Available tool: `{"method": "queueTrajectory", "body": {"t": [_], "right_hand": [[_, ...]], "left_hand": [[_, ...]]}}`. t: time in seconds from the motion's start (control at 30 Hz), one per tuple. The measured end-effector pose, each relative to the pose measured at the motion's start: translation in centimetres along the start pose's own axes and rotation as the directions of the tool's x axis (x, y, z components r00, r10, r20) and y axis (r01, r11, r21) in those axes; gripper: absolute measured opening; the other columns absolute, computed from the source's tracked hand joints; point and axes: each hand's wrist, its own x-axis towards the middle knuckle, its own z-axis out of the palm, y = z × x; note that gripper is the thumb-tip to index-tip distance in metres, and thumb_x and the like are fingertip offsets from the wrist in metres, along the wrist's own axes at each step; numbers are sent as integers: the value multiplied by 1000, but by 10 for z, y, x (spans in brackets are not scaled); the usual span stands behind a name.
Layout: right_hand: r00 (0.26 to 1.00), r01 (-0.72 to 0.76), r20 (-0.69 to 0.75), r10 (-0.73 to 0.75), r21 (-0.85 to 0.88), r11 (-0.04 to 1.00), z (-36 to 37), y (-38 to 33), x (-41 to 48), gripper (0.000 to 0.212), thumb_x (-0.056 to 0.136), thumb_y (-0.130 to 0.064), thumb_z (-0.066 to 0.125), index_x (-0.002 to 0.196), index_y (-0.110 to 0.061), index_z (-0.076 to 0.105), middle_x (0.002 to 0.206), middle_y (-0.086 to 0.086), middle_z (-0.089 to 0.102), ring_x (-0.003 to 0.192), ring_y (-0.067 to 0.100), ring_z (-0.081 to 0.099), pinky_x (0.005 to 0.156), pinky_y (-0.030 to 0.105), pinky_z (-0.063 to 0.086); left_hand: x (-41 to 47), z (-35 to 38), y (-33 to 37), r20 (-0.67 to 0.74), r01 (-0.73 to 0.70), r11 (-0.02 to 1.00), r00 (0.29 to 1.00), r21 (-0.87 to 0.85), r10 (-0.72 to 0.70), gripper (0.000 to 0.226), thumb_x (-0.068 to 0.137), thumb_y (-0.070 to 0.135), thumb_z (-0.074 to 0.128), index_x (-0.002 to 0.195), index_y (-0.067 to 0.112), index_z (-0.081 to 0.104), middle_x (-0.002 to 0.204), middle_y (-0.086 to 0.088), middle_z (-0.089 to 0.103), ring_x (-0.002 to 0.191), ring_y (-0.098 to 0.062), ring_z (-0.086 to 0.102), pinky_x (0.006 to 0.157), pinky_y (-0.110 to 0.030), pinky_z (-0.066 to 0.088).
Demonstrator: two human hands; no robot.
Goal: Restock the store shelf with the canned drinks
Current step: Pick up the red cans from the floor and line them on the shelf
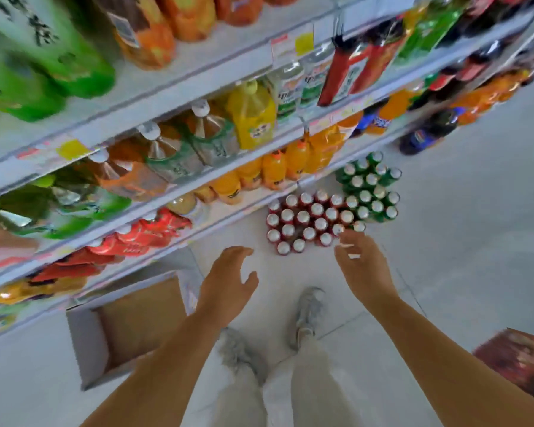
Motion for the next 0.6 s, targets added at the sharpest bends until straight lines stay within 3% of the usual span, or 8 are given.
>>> {"method": "queueTrajectory", "body": {"t": [0.27,0.43,0.5,0.6], "right_hand": [[975,-51,200,98,-230,972,99,147,154,41,93,-31,57,132,-35,45,127,-5,51,104,9,49,85,26,42],[951,-41,277,139,-332,942,177,233,237,53,93,-34,56,141,-39,35,139,-3,47,116,17,52,87,28,45],[944,-38,294,153,-361,932,207,265,262,60,93,-33,57,145,-41,27,143,-2,43,119,19,51,79,23,40],[942,-29,300,149,-369,929,244,306,290,75,91,-32,63,149,-42,16,151,-1,33,130,21,44,84,20,38]], "left_hand": [[104,177,-84,215,233,967,944,100,-250,52,90,33,61,139,31,44,141,9,44,122,-11,50,96,-32,46],[173,276,-153,335,185,970,914,160,-230,66,92,37,60,150,31,28,149,3,40,134,-16,41,106,-35,40],[203,312,-178,335,181,966,912,186,-235,75,92,39,61,153,33,18,152,-1,38,137,-20,39,108,-37,38],[240,354,-207,317,176,964,919,201,-234,85,91,43,62,153,39,5,158,-3,30,138,-26,39,109,-41,39]]}}
